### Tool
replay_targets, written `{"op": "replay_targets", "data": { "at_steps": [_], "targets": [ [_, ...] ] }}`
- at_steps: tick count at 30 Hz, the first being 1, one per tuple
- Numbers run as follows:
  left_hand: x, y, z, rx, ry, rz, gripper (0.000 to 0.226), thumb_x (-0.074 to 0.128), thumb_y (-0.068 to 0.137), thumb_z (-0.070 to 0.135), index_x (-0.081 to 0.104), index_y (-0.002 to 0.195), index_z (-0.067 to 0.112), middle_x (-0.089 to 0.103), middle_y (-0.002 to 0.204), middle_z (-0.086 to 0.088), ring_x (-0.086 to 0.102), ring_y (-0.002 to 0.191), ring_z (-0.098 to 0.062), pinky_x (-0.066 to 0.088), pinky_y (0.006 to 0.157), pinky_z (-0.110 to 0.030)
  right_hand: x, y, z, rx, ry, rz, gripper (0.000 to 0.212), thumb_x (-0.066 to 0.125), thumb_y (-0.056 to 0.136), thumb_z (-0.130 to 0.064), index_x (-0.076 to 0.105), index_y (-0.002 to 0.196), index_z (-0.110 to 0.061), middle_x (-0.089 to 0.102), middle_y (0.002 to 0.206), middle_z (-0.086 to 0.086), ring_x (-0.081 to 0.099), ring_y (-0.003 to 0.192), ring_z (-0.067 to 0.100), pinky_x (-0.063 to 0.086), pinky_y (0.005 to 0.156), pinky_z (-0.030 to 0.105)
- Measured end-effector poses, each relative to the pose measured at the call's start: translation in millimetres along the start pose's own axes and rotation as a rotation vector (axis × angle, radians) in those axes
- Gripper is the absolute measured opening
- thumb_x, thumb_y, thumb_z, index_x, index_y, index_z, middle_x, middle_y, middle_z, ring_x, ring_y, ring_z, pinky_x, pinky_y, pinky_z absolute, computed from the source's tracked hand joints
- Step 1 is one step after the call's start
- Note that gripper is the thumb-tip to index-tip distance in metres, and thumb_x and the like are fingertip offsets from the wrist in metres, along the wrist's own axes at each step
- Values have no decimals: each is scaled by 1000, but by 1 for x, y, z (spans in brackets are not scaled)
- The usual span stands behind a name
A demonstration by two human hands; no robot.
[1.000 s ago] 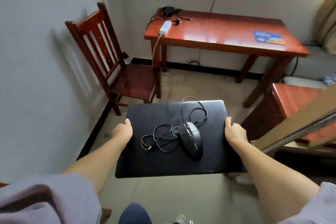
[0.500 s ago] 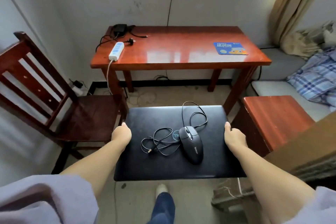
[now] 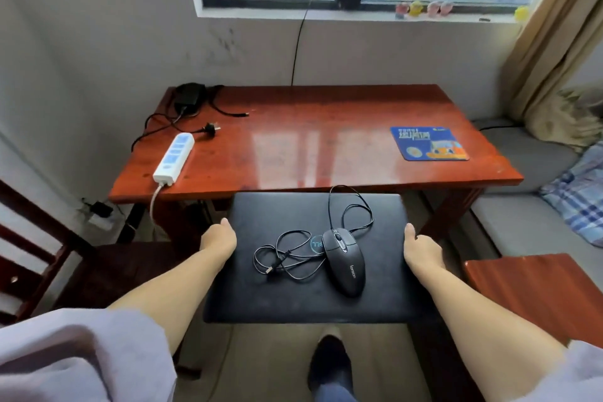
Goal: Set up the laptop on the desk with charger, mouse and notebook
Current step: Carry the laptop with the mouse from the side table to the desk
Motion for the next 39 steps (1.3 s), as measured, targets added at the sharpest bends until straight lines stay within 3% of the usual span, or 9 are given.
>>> {"op": "replay_targets", "data": {
  "at_steps": [14, 26, 39],
  "targets": [
    [23, 168, 174, -115, -81, 66, 55, 21, 103, 29, 44, 128, -14, 46, 137, -30, 44, 128, -41, 35, 107, -43, 12, 248, -185, -129, -47, -58, 70, 19, 95, -50, 58, 113, 4, 58, 120, 27, 53, 109, 40, 41, 88, 41],
    [54, 332, 278, -126, -12, -14, 56, 18, 103, 28, 46, 128, -13, 47, 137, -30, 43, 128, -41, 33, 107, -42, 55, 383, -268, -16, -44, -19, 68, 21, 94, -53, 59, 108, 1, 60, 115, 26, 55, 103, 39, 38, 77, 40],
    [74, 393, 309, -76, 124, 34, 59, 17, 103, 29, 56, 114, -13, 58, 121, -33, 52, 116, -44, 40, 97, -43, 79, 448, -298, 2, -152, -29, 66, 21, 95, -53, 62, 102, -2, 61, 112, 27, 55, 103, 41, 40, 79, 41]
  ]
}}
Point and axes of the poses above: each hand's wrist, its own y-axis towards the middle knuckle, its own x-axis out of the palm, z = x × y, the point moved 9 cm from there along y, towards the middle knuckle
